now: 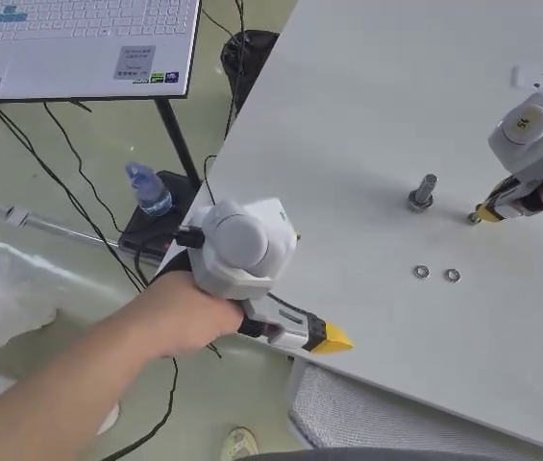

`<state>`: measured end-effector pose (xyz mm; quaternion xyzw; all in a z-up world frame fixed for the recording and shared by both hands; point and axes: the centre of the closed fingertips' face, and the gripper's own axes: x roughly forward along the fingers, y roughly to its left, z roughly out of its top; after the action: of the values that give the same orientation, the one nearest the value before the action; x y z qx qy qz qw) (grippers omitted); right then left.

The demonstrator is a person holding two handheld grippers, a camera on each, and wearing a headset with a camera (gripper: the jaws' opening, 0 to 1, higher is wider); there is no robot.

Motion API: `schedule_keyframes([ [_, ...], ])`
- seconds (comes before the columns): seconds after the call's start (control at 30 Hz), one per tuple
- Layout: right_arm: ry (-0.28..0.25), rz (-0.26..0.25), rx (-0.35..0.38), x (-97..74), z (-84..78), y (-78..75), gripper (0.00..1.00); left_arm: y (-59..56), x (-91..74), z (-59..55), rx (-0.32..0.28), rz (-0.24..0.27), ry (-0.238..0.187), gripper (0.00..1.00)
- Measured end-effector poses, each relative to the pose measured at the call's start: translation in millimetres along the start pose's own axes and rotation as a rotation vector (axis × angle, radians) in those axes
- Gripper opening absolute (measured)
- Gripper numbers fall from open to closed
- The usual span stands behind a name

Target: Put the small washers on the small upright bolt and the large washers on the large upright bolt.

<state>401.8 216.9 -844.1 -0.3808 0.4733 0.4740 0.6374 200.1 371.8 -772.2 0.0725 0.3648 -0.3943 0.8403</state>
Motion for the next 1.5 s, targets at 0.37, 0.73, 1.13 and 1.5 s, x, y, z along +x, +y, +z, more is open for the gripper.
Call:
schedule_keyframes([
  [0.37,0.006,0.005,-0.007,6.8,-1.4,3.5,0.13,3.6,-0.3,-2.1,-0.001,0.001,0.007,0.89],
  [0.73,0.033,-0.005,-0.034,8.7,-5.9,0.8,0.13,6.0,0.6,-0.6,-0.008,0.004,0.007,0.88],
  [1.13,0.028,-0.015,-0.019,12.5,-8.0,-3.5,0.13,6.0,-2.0,-3.7,-0.006,0.013,0.013,0.87],
  [1.5,0.034,-0.022,-0.034,15.9,-8.4,-5.1,0.13,3.1,-3.2,-5.8,0.000,0.011,0.019,0.86],
])
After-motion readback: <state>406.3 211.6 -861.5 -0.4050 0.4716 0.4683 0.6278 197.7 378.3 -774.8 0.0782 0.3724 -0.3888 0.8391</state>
